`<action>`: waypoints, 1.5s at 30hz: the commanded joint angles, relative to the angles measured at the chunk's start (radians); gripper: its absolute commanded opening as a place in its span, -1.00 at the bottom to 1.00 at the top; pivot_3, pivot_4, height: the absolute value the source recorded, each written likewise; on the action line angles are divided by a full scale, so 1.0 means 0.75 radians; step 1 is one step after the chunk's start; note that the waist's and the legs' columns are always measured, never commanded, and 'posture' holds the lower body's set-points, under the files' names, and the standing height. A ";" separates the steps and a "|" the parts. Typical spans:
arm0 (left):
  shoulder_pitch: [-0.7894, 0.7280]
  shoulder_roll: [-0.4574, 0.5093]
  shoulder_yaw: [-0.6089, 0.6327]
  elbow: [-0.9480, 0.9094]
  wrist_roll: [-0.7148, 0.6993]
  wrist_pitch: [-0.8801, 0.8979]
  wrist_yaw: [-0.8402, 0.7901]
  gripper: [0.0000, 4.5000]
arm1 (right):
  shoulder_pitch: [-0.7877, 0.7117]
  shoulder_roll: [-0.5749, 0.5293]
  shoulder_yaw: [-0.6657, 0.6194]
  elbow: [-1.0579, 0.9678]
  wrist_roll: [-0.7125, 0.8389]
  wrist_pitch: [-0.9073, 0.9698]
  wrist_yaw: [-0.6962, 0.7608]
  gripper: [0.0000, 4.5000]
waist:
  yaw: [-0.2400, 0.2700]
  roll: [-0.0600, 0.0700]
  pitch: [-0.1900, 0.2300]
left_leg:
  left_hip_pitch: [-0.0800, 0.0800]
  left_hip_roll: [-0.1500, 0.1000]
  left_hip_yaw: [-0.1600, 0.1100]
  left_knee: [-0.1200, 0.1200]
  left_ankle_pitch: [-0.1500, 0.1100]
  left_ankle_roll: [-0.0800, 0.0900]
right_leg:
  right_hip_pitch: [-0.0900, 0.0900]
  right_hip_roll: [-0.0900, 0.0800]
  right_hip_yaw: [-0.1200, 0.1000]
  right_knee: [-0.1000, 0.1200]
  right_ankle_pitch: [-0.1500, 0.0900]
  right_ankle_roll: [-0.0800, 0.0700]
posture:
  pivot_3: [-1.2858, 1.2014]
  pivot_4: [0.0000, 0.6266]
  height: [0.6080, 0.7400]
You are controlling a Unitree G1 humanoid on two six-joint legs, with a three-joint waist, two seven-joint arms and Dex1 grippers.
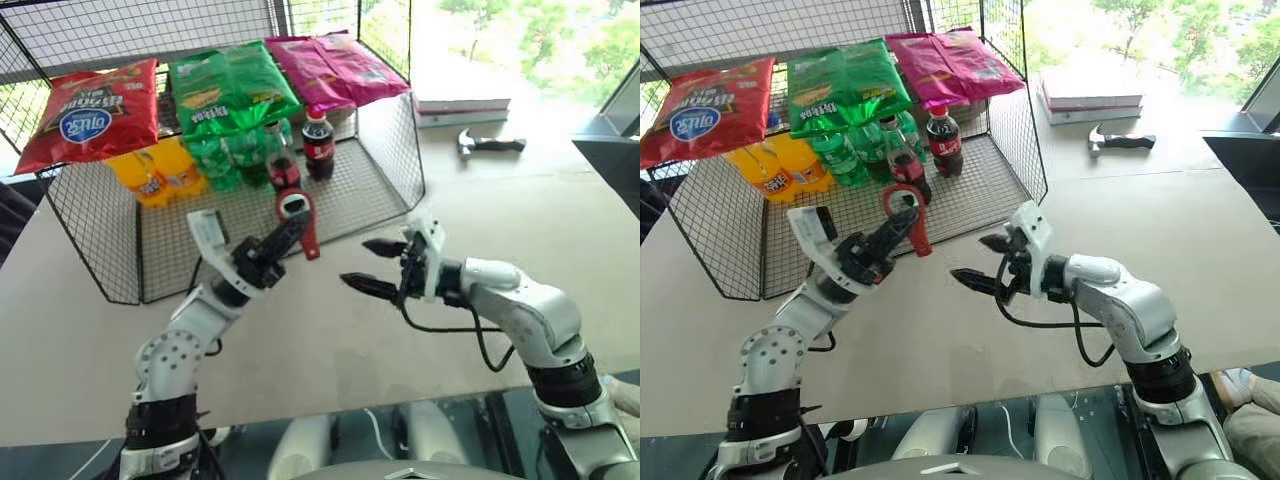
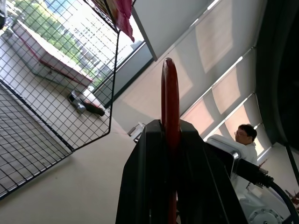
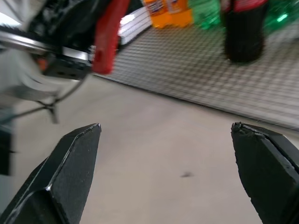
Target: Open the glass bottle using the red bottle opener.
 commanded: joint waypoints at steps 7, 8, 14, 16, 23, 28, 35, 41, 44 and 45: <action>-0.047 -0.067 -0.056 0.019 0.002 0.053 -0.076 -0.99 | -0.109 0.219 -0.199 0.021 0.444 0.325 -0.202 1.00 | -0.001 0.000 0.000 | -0.001 0.000 0.000 0.000 0.000 0.000 | -0.001 0.000 0.000 -0.001 0.000 0.000 | 0.03 -0.52 1.00; -0.045 -0.070 -0.053 0.017 0.002 0.055 -0.077 -0.99 | -0.114 0.221 -0.201 0.022 0.463 0.344 -0.207 1.00 | -0.001 0.000 0.000 | -0.001 0.000 0.000 0.000 0.000 0.000 | -0.001 0.000 0.000 0.000 0.000 0.000 | 0.03 -0.52 1.00; -0.013 -0.073 -0.019 -0.016 -0.031 0.070 -0.076 -0.99 | -0.125 0.216 -0.159 0.020 0.509 0.410 -0.229 1.00 | -0.002 0.000 0.000 | -0.001 0.000 0.000 0.000 0.000 0.000 | -0.001 0.000 0.000 -0.001 0.000 0.000 | 0.03 -0.52 1.00; 0.002 -0.071 -0.021 -0.030 -0.027 0.078 -0.081 -0.99 | -0.126 0.222 -0.159 0.022 0.516 0.409 -0.237 1.00 | -0.003 0.000 0.000 | -0.001 0.000 0.000 0.000 0.000 0.001 | -0.001 0.000 0.000 -0.001 0.000 0.000 | 0.03 -0.52 1.00; 0.035 -0.066 -0.036 -0.051 -0.020 0.096 -0.100 -1.00 | -0.150 0.236 -0.180 0.050 0.542 0.408 -0.259 0.25 | -0.002 0.000 0.000 | -0.001 0.000 0.000 0.000 -0.001 0.002 | -0.001 0.000 0.000 -0.001 0.000 0.000 | 0.03 -0.52 1.00; 0.035 -0.082 -0.040 -0.038 -0.016 0.097 -0.104 -1.00 | -0.153 0.228 -0.183 0.052 0.560 0.420 -0.261 -0.82 | -0.002 0.000 0.000 | -0.001 0.000 0.000 0.000 -0.001 0.002 | -0.001 0.000 0.000 -0.001 0.000 0.000 | 0.03 -0.52 1.00; 0.023 -0.103 -0.049 -0.011 -0.033 0.115 -0.096 -1.00 | -0.138 0.201 -0.186 0.045 0.606 0.435 -0.258 -0.98 | -0.002 0.001 0.000 | -0.001 0.000 0.000 0.000 -0.002 0.004 | -0.001 0.000 0.000 -0.001 0.000 0.000 | 0.03 -0.52 1.00; 0.021 -0.090 -0.058 -0.008 -0.004 0.115 -0.150 -0.55 | -0.119 0.129 -0.189 0.025 0.634 0.437 -0.222 -1.00 | -0.002 0.001 0.000 | -0.001 0.000 0.000 0.000 -0.002 0.004 | -0.001 0.000 0.000 -0.001 0.000 0.000 | 0.03 -0.52 1.00; 0.023 -0.080 -0.045 -0.010 0.000 0.122 -0.164 0.08 | -0.098 0.106 -0.196 0.031 0.608 0.407 -0.234 -1.00 | -0.002 0.001 0.000 | -0.001 0.000 0.000 -0.001 -0.003 0.004 | -0.001 0.000 0.000 -0.001 0.000 0.000 | 0.03 -0.52 1.00; 0.031 -0.068 -0.034 -0.017 0.001 0.125 -0.169 0.20 | -0.078 0.097 -0.196 0.028 0.577 0.382 -0.242 -1.00 | -0.002 0.001 0.000 | -0.001 0.000 0.000 -0.001 -0.003 0.004 | -0.001 0.000 0.000 -0.001 0.000 0.000 | 0.03 -0.52 1.00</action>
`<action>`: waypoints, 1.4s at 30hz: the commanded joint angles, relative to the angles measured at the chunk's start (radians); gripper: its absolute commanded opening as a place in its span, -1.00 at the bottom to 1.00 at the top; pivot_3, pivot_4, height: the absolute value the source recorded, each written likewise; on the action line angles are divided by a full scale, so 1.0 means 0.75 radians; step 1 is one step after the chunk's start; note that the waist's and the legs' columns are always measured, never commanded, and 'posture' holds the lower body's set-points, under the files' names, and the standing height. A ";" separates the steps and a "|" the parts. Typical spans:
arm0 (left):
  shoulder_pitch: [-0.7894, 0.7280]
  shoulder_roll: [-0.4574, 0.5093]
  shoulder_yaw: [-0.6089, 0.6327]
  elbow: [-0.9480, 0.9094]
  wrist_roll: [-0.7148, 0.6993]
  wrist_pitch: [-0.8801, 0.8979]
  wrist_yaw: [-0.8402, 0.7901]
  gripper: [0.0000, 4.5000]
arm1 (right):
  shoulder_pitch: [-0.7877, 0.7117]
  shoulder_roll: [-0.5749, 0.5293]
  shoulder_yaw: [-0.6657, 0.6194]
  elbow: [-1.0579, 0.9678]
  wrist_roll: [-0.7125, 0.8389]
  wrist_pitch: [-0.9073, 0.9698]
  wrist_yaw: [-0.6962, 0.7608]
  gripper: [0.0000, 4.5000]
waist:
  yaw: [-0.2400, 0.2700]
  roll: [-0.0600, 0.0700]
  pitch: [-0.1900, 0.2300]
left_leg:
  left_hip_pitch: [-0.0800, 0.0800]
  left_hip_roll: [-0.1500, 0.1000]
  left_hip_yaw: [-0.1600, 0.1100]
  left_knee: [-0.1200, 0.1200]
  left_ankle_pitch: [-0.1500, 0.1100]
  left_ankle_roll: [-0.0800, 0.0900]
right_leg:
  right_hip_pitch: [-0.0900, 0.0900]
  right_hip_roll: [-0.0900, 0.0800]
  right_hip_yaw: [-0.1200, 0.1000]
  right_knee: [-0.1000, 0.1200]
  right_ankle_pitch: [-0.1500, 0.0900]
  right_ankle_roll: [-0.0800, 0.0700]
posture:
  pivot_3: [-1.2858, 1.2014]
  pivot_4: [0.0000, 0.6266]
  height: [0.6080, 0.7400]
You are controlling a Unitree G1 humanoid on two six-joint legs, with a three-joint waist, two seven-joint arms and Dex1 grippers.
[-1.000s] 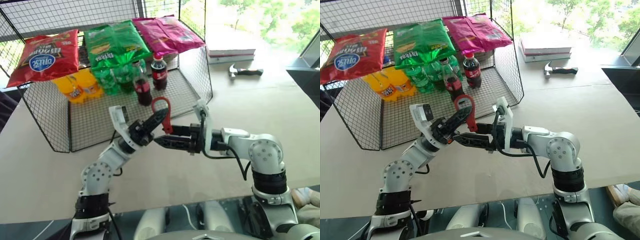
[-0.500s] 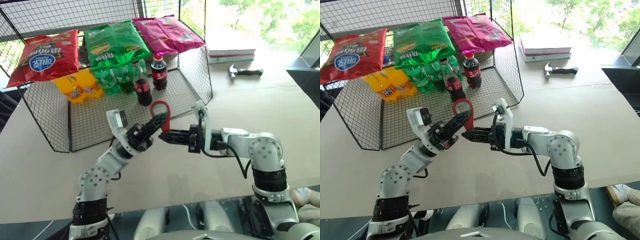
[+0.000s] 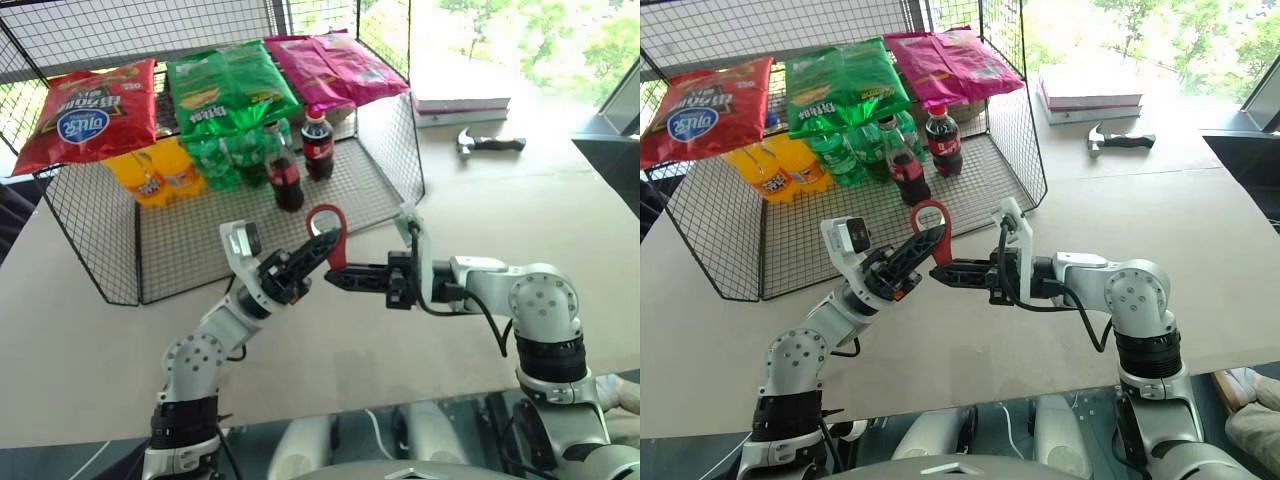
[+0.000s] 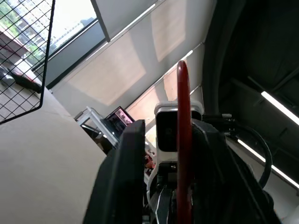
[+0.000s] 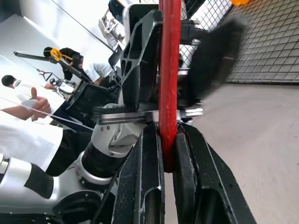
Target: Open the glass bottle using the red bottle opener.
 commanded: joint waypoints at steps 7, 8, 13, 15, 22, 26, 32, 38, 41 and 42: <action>0.100 0.127 0.044 -0.121 0.216 -0.187 -0.048 0.99 | 0.210 -0.095 -0.013 -0.098 -0.358 -0.407 -0.040 -1.00 | 0.001 0.000 0.000 | -0.002 0.000 0.000 -0.001 0.000 -0.001 | -0.001 0.000 0.000 -0.002 0.000 0.000 | 0.03 -0.52 1.00; 0.097 0.119 0.028 -0.123 0.425 -0.397 -0.030 0.99 | 0.247 -0.122 -0.009 -0.084 -0.480 -0.537 -0.044 -1.00 | 0.002 0.000 0.000 | -0.001 0.000 0.000 -0.001 0.001 -0.002 | -0.001 -0.001 0.000 -0.002 0.000 0.000 | 0.03 -0.52 1.00; 0.007 0.034 -0.033 0.030 0.958 -0.930 0.134 0.99 | 0.379 -0.218 0.088 -0.017 -0.994 -1.131 -0.045 -1.00 | 0.034 0.000 0.000 | -0.002 -0.002 0.004 -0.001 0.003 -0.005 | 0.000 -0.003 0.000 -0.006 0.000 0.000 | 0.03 -0.52 1.00; -0.035 0.012 -0.038 0.113 1.081 -1.045 0.203 0.99 | 0.395 -0.244 0.142 0.011 -1.166 -1.297 -0.057 -1.00 | 0.032 0.000 0.000 | -0.002 -0.001 0.004 -0.001 0.003 -0.005 | 0.000 -0.002 0.001 -0.006 0.000 0.001 | 0.03 -0.52 1.00; -0.285 0.010 -0.047 0.470 1.364 -1.205 0.451 0.99 | 0.365 -0.165 0.158 0.092 -1.506 -1.502 -0.289 -1.00 | 0.038 0.000 0.001 | -0.002 -0.001 0.001 -0.001 0.003 -0.006 | -0.001 -0.001 -0.001 -0.005 0.000 0.001 | 0.03 -0.52 1.00; -0.429 0.020 -0.044 0.672 1.410 -1.304 0.481 0.99 | 0.329 -0.121 0.138 0.110 -1.592 -1.523 -0.365 -1.00 | 0.036 0.000 0.001 | -0.003 -0.002 0.001 -0.001 0.003 -0.006 | -0.001 -0.002 -0.001 -0.005 0.000 0.001 | 0.03 -0.52 1.00; -0.602 0.023 -0.057 0.950 1.454 -1.425 0.489 0.99 | 0.331 -0.099 0.141 0.101 -1.619 -1.575 -0.348 -1.00 | 0.033 0.000 0.001 | -0.004 -0.002 0.000 -0.001 0.003 -0.006 | -0.003 -0.001 -0.002 -0.005 0.000 0.001 | 0.03 -0.52 1.00; -0.774 0.006 -0.050 1.254 1.480 -1.524 0.521 0.99 | 0.363 -0.090 0.145 0.073 -1.642 -1.577 -0.344 -1.00 | 0.034 -0.001 0.001 | -0.005 -0.003 0.000 -0.001 0.003 -0.006 | -0.003 -0.001 -0.002 -0.004 0.000 0.001 | 0.03 -0.52 1.00; -0.869 -0.006 -0.050 1.422 1.490 -1.571 0.535 0.99 | 0.384 -0.084 0.165 0.072 -1.682 -1.586 -0.358 -1.00 | 0.034 -0.001 0.001 | -0.005 -0.004 0.000 -0.001 0.003 -0.005 | -0.003 -0.001 -0.002 -0.004 0.000 0.001 | 0.03 -0.52 1.00; -0.910 -0.014 -0.049 1.484 1.492 -1.571 0.541 0.99 | 0.394 -0.085 0.182 0.065 -1.699 -1.593 -0.354 -1.00 | 0.036 -0.001 0.001 | -0.005 -0.005 0.000 -0.001 0.003 -0.005 | -0.003 -0.001 -0.002 -0.004 0.000 0.001 | 0.03 -0.52 1.00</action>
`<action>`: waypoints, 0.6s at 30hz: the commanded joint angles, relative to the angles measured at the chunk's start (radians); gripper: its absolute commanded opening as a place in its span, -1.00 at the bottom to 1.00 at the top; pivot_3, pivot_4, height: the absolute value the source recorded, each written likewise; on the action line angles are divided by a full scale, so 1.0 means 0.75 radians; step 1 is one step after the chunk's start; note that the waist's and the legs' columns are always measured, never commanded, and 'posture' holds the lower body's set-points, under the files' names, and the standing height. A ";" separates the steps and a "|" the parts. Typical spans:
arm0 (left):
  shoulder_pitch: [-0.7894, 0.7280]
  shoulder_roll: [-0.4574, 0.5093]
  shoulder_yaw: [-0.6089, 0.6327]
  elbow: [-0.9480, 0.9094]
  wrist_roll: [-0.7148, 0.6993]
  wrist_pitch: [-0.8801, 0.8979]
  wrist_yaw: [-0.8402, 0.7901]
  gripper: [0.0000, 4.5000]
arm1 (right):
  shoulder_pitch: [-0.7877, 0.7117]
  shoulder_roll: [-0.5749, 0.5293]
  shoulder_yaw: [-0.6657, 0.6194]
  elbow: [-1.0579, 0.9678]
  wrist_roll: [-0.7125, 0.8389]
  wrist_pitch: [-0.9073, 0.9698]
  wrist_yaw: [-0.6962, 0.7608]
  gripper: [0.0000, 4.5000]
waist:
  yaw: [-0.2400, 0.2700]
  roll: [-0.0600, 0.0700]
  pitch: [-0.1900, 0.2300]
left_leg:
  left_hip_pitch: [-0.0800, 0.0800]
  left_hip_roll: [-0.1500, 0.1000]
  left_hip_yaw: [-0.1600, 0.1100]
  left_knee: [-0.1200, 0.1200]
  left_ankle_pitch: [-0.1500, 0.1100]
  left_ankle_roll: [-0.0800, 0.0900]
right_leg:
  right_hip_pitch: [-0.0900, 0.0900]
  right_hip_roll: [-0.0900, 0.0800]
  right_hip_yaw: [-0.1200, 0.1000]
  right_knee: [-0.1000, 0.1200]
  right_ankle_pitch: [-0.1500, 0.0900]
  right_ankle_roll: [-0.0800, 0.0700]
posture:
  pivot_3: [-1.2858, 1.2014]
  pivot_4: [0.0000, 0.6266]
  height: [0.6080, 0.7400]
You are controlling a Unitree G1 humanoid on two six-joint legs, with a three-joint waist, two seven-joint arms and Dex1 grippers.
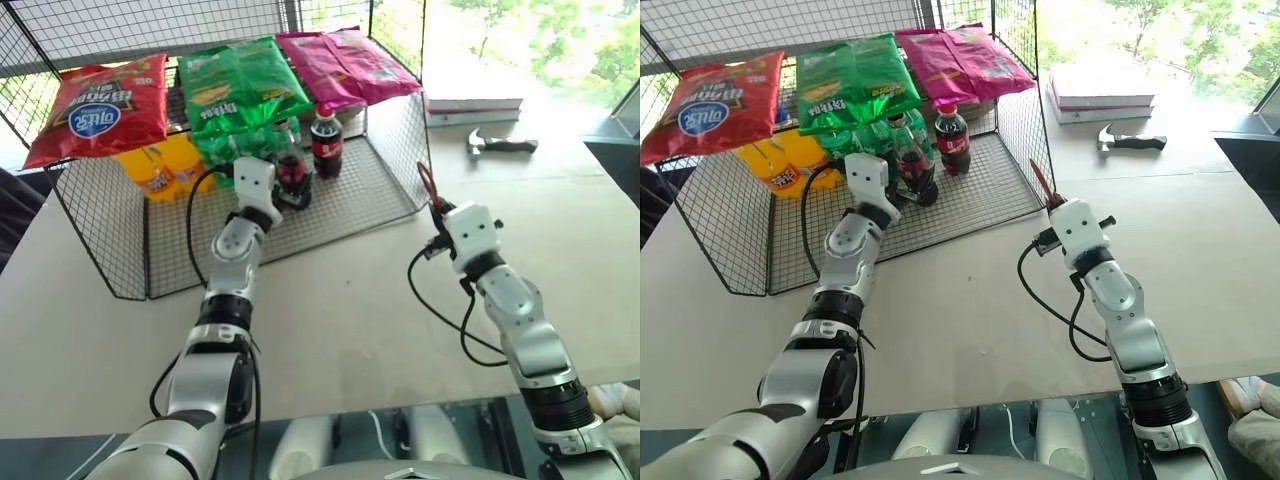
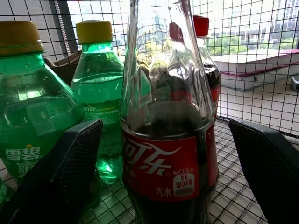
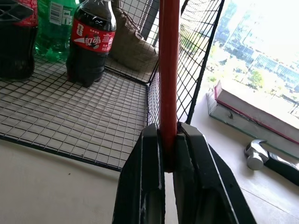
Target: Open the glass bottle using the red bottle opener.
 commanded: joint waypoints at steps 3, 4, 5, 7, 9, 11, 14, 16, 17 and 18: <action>-0.182 -0.015 -0.007 0.247 0.029 -0.068 0.028 0.99 | 0.035 0.015 0.037 -0.079 -0.069 -0.048 -0.001 -1.00 | -0.001 -0.001 0.000 | -0.001 -0.002 -0.001 0.000 0.000 0.000 | 0.000 0.000 -0.001 0.000 0.000 0.000 | 0.03 -0.52 1.00; -0.203 -0.013 -0.007 0.278 0.033 -0.065 0.034 0.99 | 0.037 0.018 0.036 -0.080 -0.073 -0.049 -0.001 -1.00 | -0.002 -0.001 0.000 | -0.001 -0.003 -0.001 0.000 0.000 0.000 | 0.000 0.000 -0.001 0.001 0.000 0.000 | 0.03 -0.52 1.00; -0.222 -0.010 -0.005 0.304 0.034 -0.064 0.039 0.99 | 0.039 0.022 0.036 -0.080 -0.076 -0.049 -0.002 -1.00 | -0.003 -0.001 0.000 | -0.001 -0.003 -0.001 0.000 0.000 0.000 | 0.000 0.000 -0.001 0.001 0.000 0.000 | 0.03 -0.52 1.00; -0.254 -0.005 0.004 0.338 0.029 -0.065 0.044 0.77 | 0.041 0.032 0.035 -0.077 -0.079 -0.049 -0.003 -1.00 | -0.007 -0.001 0.000 | -0.001 -0.003 -0.001 0.001 0.000 0.000 | 0.000 0.000 -0.001 0.001 0.000 0.000 | 0.03 -0.52 1.00; -0.275 0.000 0.005 0.357 0.028 -0.067 0.045 0.45 | 0.039 0.038 0.036 -0.069 -0.082 -0.055 -0.004 -1.00 | -0.012 -0.001 0.000 | -0.001 -0.003 -0.002 0.001 0.000 0.000 | 0.000 0.000 -0.001 0.001 0.000 0.000 | 0.03 -0.52 1.00; -0.283 0.004 0.003 0.363 0.031 -0.070 0.043 0.23 | 0.038 0.044 0.039 -0.065 -0.086 -0.059 -0.004 -1.00 | -0.014 -0.001 0.000 | -0.001 -0.003 -0.002 0.001 0.000 0.000 | 0.000 0.000 -0.001 0.001 0.000 0.000 | 0.03 -0.52 1.00; -0.270 0.006 -0.003 0.335 0.030 -0.068 0.023 0.23 | 0.037 0.051 0.037 -0.060 -0.091 -0.066 0.000 -1.00 | -0.016 -0.001 0.001 | -0.001 -0.003 -0.002 0.001 0.000 0.000 | 0.000 -0.001 -0.001 0.002 0.000 0.000 | 0.03 -0.52 1.00; -0.234 0.005 -0.006 0.267 0.006 -0.047 -0.038 0.23 | 0.038 0.047 0.027 -0.054 -0.091 -0.075 -0.001 -1.00 | -0.017 -0.001 0.001 | -0.001 -0.003 -0.002 0.002 0.000 0.000 | 0.000 -0.001 -0.001 0.003 0.000 0.000 | 0.03 -0.52 1.00; -0.212 0.002 -0.004 0.221 -0.019 -0.025 -0.083 0.23 | 0.037 0.045 0.020 -0.050 -0.092 -0.080 -0.004 -1.00 | -0.018 -0.001 0.001 | -0.001 -0.003 -0.002 0.002 0.000 0.000 | 0.000 -0.001 -0.001 0.003 0.000 0.000 | 0.03 -0.52 1.00; -0.190 -0.002 -0.005 0.167 -0.043 0.007 -0.127 0.23 | 0.035 0.042 0.013 -0.047 -0.093 -0.083 -0.007 -1.00 | -0.020 -0.001 0.001 | -0.001 -0.003 -0.002 0.002 0.000 0.000 | 0.000 -0.001 -0.001 0.003 0.000 0.000 | 0.03 -0.52 1.00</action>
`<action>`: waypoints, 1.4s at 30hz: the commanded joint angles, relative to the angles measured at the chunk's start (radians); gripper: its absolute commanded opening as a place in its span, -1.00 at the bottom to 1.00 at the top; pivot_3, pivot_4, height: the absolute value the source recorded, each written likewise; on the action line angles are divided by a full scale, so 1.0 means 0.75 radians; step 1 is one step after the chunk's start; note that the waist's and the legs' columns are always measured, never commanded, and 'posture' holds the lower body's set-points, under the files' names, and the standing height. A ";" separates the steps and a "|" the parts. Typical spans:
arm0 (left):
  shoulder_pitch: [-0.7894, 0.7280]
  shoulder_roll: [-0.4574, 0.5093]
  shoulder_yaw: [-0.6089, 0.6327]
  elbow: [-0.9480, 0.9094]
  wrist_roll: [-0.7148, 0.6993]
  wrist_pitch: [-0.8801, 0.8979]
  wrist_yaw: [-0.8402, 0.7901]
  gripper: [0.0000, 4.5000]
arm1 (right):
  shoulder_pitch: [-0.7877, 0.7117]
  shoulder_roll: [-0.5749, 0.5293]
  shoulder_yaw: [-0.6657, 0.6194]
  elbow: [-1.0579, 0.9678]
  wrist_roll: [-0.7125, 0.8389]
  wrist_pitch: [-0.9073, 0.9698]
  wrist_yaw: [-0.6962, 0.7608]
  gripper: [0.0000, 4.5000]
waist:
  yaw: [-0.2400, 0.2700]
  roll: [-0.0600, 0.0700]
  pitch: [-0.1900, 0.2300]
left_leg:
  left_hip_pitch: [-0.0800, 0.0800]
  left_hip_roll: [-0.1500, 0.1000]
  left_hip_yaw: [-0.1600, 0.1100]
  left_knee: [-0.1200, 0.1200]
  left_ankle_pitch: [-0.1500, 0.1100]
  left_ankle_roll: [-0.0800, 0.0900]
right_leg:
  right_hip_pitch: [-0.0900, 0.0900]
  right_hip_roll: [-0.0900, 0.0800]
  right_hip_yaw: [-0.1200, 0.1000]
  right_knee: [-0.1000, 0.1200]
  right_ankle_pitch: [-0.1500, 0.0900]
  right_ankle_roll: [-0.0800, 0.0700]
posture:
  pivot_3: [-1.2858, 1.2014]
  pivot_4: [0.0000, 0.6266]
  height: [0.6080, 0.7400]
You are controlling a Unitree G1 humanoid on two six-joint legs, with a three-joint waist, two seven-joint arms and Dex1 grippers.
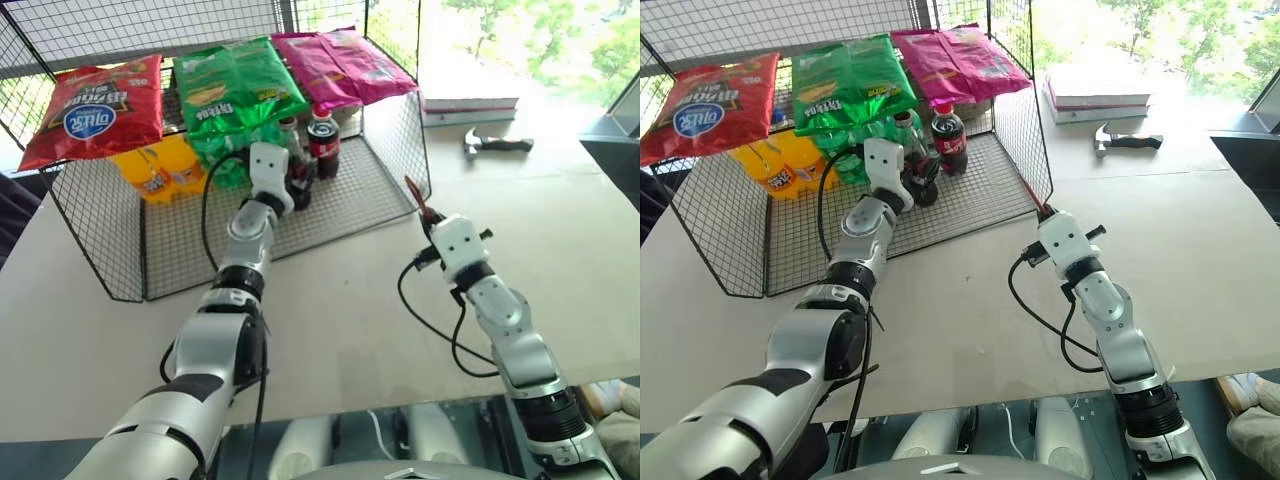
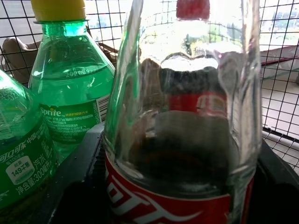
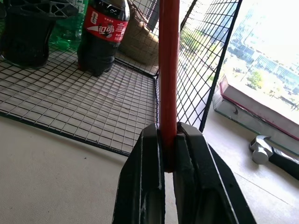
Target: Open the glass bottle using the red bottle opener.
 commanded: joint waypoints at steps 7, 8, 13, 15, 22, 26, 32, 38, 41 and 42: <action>0.363 0.012 -0.171 -0.937 -0.218 0.443 -0.439 0.23 | -0.042 -0.073 -0.138 0.017 -0.010 -0.100 -0.016 -1.00 | -0.014 0.000 0.000 | -0.013 0.002 0.000 0.005 0.000 0.000 | -0.012 -0.001 0.002 0.004 0.000 0.000 | 0.03 -0.52 1.00; 0.412 0.025 -0.197 -1.029 -0.224 0.483 -0.465 0.23 | -0.052 -0.084 -0.154 0.031 -0.008 -0.107 -0.018 -1.00 | -0.016 0.000 0.000 | -0.014 0.002 0.001 0.006 0.000 0.000 | -0.013 -0.001 0.002 0.004 0.000 0.000 | 0.03 -0.52 1.00; 0.629 0.041 -0.261 -1.343 -0.310 0.618 -0.550 0.23 | -0.104 -0.107 -0.208 0.086 -0.013 -0.133 -0.035 -1.00 | -0.021 0.001 0.000 | -0.012 0.006 0.005 0.006 0.000 0.000 | -0.014 0.002 0.006 0.006 0.000 0.000 | 0.03 -0.52 1.00; 0.680 0.031 -0.268 -1.398 -0.348 0.673 -0.560 0.23 | -0.112 -0.103 -0.206 0.096 -0.018 -0.143 -0.036 -1.00 | -0.017 0.001 0.000 | -0.012 0.007 0.005 0.006 0.000 0.000 | -0.014 0.003 0.006 0.006 0.000 0.000 | 0.03 -0.52 1.00; 0.757 0.026 -0.301 -1.470 -0.349 0.644 -0.603 0.23 | -0.132 -0.078 -0.189 0.112 -0.034 -0.160 -0.031 -1.00 | -0.012 0.001 0.000 | -0.013 0.006 0.005 0.009 0.000 -0.001 | -0.014 0.002 0.006 0.007 0.001 -0.001 | 0.03 -0.52 1.00; 0.771 0.028 -0.294 -1.478 -0.342 0.618 -0.600 0.45 | -0.135 -0.065 -0.177 0.122 -0.035 -0.168 -0.026 -1.00 | -0.013 0.001 0.000 | -0.013 0.006 0.005 0.009 0.000 -0.001 | -0.014 0.002 0.007 0.006 0.001 -0.001 | 0.03 -0.52 1.00; 0.786 0.029 -0.274 -1.506 -0.331 0.543 -0.568 0.99 | -0.132 -0.051 -0.169 0.125 -0.041 -0.169 -0.027 -1.00 | -0.013 0.001 -0.001 | -0.012 0.007 0.006 0.010 0.000 -0.001 | -0.014 0.002 0.007 0.008 0.001 -0.001 | 0.03 -0.52 1.00; 0.776 0.031 -0.258 -1.540 -0.373 0.522 -0.576 0.99 | -0.119 -0.046 -0.168 0.124 -0.042 -0.170 -0.034 -1.00 | -0.013 0.001 -0.001 | -0.012 0.006 0.006 0.012 0.000 0.000 | -0.013 0.002 0.007 0.009 0.001 -0.001 | 0.03 -0.52 1.00; 0.775 0.031 -0.257 -1.542 -0.396 0.536 -0.586 0.99 | -0.112 -0.041 -0.167 0.125 -0.045 -0.172 -0.040 -1.00 | -0.013 0.001 -0.001 | -0.012 0.006 0.006 0.013 0.000 0.000 | -0.013 0.003 0.007 0.011 0.001 -0.001 | 0.03 -0.52 1.00; 0.773 0.031 -0.257 -1.541 -0.399 0.542 -0.587 0.99 | -0.112 -0.040 -0.167 0.124 -0.046 -0.172 -0.040 -1.00 | -0.013 0.001 -0.001 | -0.012 0.006 0.006 0.013 0.000 0.000 | -0.013 0.003 0.007 0.011 0.001 -0.001 | 0.03 -0.52 1.00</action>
